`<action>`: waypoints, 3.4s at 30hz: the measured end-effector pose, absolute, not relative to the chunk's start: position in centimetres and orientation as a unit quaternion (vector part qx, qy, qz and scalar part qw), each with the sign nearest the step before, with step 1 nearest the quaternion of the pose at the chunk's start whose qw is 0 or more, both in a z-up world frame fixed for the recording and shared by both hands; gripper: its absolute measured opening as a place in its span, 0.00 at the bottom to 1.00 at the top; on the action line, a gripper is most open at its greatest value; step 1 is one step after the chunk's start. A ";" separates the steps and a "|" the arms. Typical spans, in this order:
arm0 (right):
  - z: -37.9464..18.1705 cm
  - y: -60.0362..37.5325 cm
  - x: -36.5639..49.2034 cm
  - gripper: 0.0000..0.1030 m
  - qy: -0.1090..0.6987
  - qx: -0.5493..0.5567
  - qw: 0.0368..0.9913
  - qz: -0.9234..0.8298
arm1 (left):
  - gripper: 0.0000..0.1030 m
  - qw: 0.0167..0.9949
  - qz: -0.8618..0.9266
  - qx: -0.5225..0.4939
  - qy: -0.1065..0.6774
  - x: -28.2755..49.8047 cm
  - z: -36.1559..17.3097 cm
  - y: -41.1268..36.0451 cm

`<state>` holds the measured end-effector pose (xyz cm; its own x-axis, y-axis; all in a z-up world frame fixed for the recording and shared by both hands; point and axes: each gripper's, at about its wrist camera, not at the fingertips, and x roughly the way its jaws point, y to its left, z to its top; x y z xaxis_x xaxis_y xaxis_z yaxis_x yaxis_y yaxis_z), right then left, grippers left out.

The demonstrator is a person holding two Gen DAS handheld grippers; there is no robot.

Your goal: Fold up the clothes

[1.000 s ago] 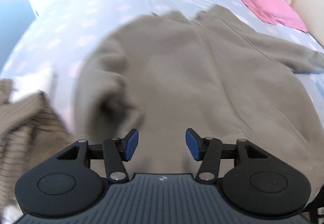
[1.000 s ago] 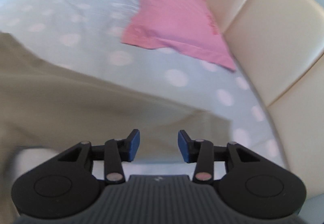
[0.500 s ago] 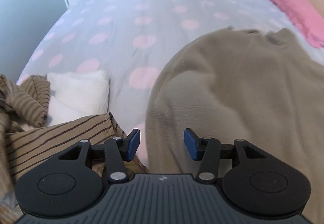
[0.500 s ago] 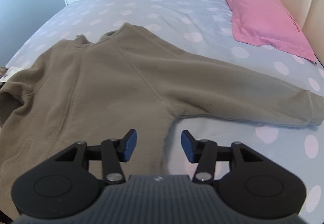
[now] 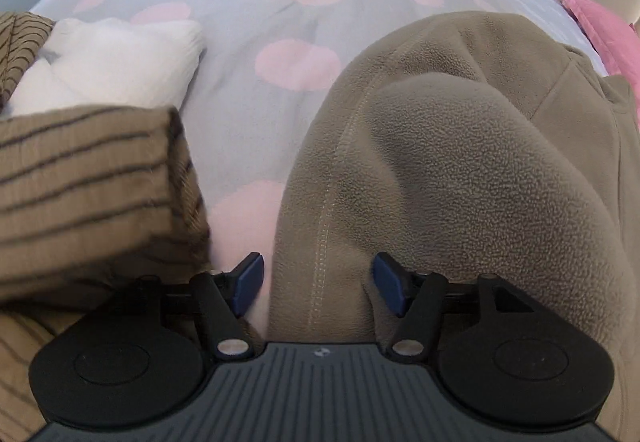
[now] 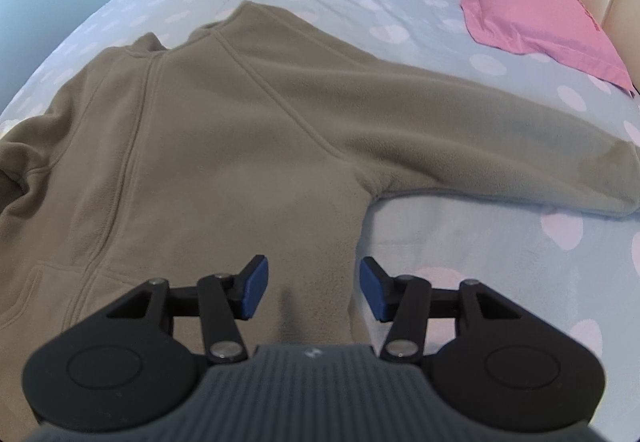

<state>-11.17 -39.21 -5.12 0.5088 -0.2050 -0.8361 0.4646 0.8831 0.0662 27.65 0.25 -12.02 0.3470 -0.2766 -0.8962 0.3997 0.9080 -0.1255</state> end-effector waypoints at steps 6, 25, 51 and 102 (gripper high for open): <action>-5.8 -39.5 -11.1 0.53 0.464 0.143 0.853 -0.193 | 0.10 0.833 -0.199 0.085 0.510 25.7 -10.4 -1.2; -4.0 -38.9 -12.7 0.53 0.428 0.151 0.872 -0.185 | 0.08 0.855 -0.157 0.316 0.380 29.0 9.8 -4.3; -4.8 -38.7 -11.3 0.54 0.447 0.142 0.866 -0.173 | 0.54 0.844 -0.185 0.145 0.482 25.8 5.5 6.2; -4.4 -44.6 -8.5 0.58 0.458 0.145 0.851 -0.210 | 0.26 0.825 0.059 0.298 0.477 37.7 6.5 12.4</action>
